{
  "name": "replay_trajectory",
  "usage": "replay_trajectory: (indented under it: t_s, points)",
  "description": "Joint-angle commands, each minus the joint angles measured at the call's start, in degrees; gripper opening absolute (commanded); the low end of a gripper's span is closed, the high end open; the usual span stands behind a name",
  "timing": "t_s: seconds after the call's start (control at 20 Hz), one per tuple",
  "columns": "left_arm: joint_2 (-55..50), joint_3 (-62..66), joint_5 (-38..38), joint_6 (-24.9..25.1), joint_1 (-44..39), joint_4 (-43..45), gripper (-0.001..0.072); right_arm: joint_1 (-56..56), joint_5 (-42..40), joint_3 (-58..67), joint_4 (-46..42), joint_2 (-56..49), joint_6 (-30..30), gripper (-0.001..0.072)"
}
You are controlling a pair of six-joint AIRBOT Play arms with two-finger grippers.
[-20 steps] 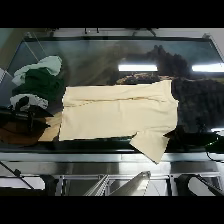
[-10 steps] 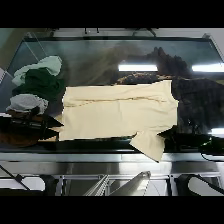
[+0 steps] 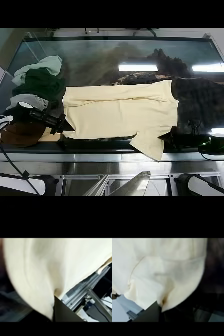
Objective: Fold the shirts.
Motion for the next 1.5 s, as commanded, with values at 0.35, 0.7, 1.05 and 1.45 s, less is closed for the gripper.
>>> replay_trajectory:
  t_s: [0.35,0.7,1.05,1.45]
  points:
    - [-0.04,9.09,-11.72,-6.95,4.37,7.1,0.0014,-10.69,13.31,9.05,0.11,1.99,-0.17,0.0022]
    - [-0.04,11.93,-14.43,-5.44,4.63,0.76,0.0016,-5.2,12.63,11.04,19.78,1.77,-5.79,0.0022]
    - [-5.9,26.36,-12.72,-8.94,1.16,-0.68,0.0015,8.61,2.1,34.64,21.24,-11.39,-2.99,0.0023]
    - [-23.8,49.27,-11.65,-13.86,-2.32,-0.87,0.0014,12.13,-2.38,55.01,20.94,-33.16,-2.73,0.0023]
